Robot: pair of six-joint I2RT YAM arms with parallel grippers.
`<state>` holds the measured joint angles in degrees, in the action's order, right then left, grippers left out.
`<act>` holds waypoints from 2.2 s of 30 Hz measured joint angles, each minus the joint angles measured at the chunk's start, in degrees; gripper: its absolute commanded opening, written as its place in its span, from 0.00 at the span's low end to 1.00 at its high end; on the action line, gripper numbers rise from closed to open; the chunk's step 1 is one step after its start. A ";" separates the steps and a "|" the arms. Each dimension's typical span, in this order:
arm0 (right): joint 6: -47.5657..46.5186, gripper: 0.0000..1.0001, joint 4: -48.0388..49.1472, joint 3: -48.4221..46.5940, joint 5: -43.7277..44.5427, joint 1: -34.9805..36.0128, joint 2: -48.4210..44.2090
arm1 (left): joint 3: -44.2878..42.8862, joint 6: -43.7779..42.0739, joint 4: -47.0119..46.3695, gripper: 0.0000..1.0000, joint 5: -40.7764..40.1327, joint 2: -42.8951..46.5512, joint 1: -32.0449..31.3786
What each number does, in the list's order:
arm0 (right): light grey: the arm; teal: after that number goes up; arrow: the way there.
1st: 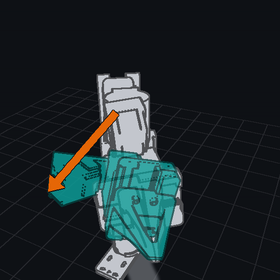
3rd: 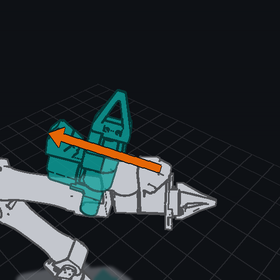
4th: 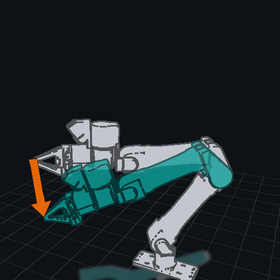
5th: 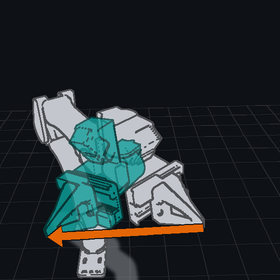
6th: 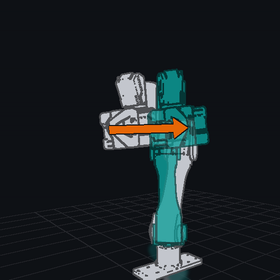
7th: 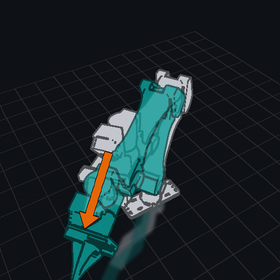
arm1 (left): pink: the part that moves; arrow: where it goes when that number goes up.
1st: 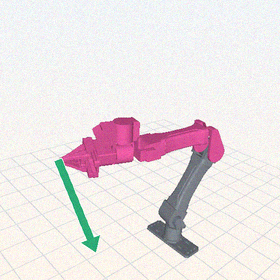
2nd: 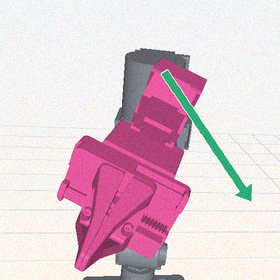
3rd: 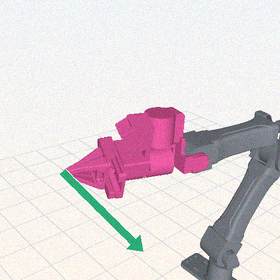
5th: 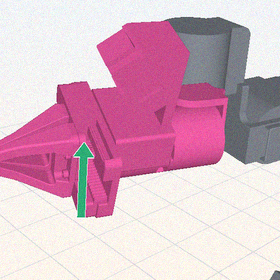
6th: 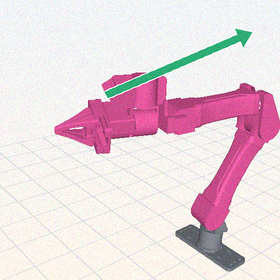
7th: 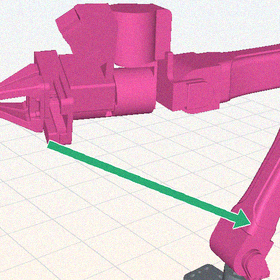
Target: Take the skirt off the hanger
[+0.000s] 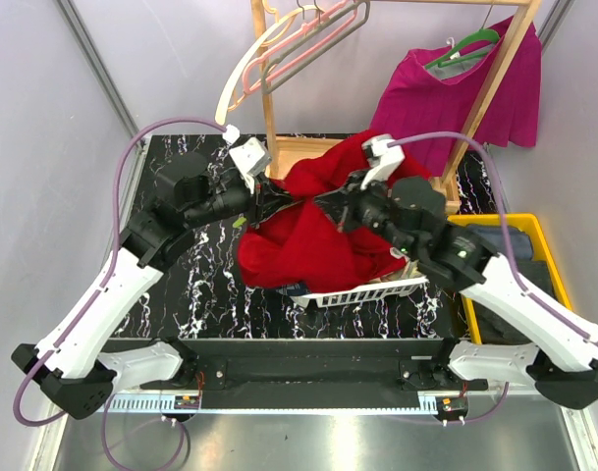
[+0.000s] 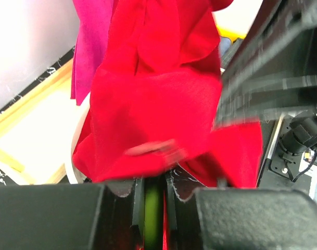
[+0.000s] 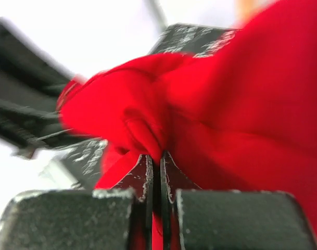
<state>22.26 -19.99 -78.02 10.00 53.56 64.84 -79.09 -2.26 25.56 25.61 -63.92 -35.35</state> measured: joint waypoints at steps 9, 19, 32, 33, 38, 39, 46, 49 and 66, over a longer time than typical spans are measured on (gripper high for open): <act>-6.47 0.00 -14.75 -15.58 7.30 -14.51 1.20 | -0.07 -1.95 2.38 0.00 0.48 5.38 -0.11; -5.07 0.00 -22.86 -33.22 -6.62 -22.40 13.92 | 0.57 -9.09 9.75 0.02 -0.07 10.10 0.48; 5.66 0.00 -17.55 -26.21 -28.46 -25.20 7.26 | 4.00 -14.86 12.35 0.00 -9.75 5.70 -0.52; 6.86 0.00 -16.13 -24.61 -30.05 -25.22 6.12 | 4.00 -14.93 12.41 0.00 -9.88 4.83 -0.74; 13.09 0.00 -8.02 -19.54 -36.00 -25.33 3.91 | 3.67 -15.76 13.88 0.00 -10.49 1.18 -3.52; 13.46 0.00 -7.37 -19.39 -36.15 -25.33 4.07 | 3.67 -15.87 14.21 0.00 -10.49 1.05 -4.24; 6.47 0.00 -13.84 -25.20 -25.51 -25.53 6.51 | 3.04 -18.08 18.84 0.00 -12.00 5.42 -5.20; 1.20 0.00 -18.23 -28.83 -18.43 -25.57 7.80 | 2.43 -19.26 20.02 0.00 -13.05 10.86 -5.22; 11.78 0.99 -18.01 -26.47 -44.22 -36.28 18.88 | 1.18 -21.62 27.30 0.00 -9.20 19.17 -2.99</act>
<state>34.04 -38.00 -104.49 -34.22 17.28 83.72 -77.91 -23.88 52.86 16.40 -44.75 -38.35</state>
